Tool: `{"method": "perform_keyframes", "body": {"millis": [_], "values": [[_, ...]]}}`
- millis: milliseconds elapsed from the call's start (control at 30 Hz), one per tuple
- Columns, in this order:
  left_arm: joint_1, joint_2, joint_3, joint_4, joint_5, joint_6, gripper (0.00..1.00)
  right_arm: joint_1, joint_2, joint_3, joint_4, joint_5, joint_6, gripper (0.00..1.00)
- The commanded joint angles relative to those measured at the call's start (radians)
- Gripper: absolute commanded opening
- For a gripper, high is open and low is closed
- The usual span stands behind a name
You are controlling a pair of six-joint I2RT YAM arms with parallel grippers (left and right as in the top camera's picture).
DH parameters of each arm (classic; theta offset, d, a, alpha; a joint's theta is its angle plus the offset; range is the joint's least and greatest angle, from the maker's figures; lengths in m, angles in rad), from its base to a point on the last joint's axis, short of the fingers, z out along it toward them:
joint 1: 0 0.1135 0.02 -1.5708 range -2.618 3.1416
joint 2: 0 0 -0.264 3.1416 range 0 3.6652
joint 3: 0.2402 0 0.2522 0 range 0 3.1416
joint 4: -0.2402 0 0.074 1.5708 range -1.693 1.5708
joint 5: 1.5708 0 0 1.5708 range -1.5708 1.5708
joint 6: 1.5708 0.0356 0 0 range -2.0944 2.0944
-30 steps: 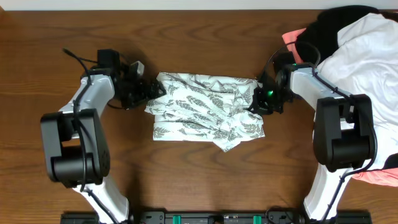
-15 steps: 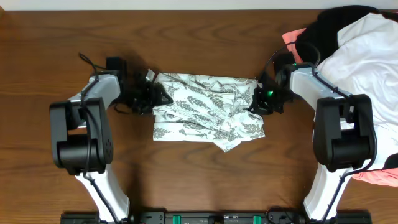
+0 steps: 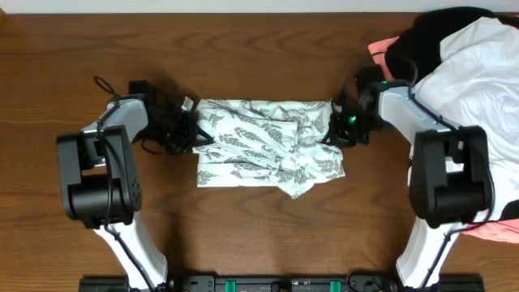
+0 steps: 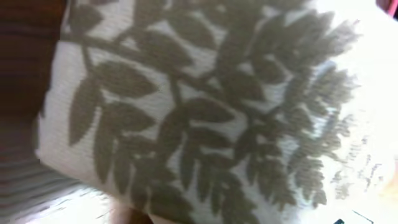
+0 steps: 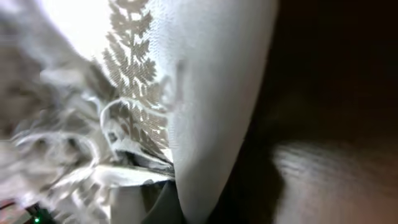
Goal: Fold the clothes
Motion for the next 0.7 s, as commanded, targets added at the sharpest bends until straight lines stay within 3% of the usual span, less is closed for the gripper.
{"method": "perform_keyframes", "body": {"millis": [0, 200, 333, 667], "values": [[0.021, -0.056, -0.004, -0.003, -0.042, 0.006, 0.06, 0.033, -0.150, 0.095, 0.005, 0.019, -0.055, 0.01], [0.021, -0.114, -0.004, -0.003, -0.083, 0.006, 0.06, 0.152, -0.198, 0.152, 0.006, 0.043, -0.098, 0.00], [0.021, -0.141, -0.004, -0.003, -0.082, 0.006, 0.06, 0.215, -0.184, 0.151, -0.001, 0.174, -0.059, 0.01], [0.021, -0.151, -0.004, -0.030, -0.146, 0.006, 0.06, 0.212, -0.177, 0.147, -0.034, 0.239, -0.031, 0.01]]}}
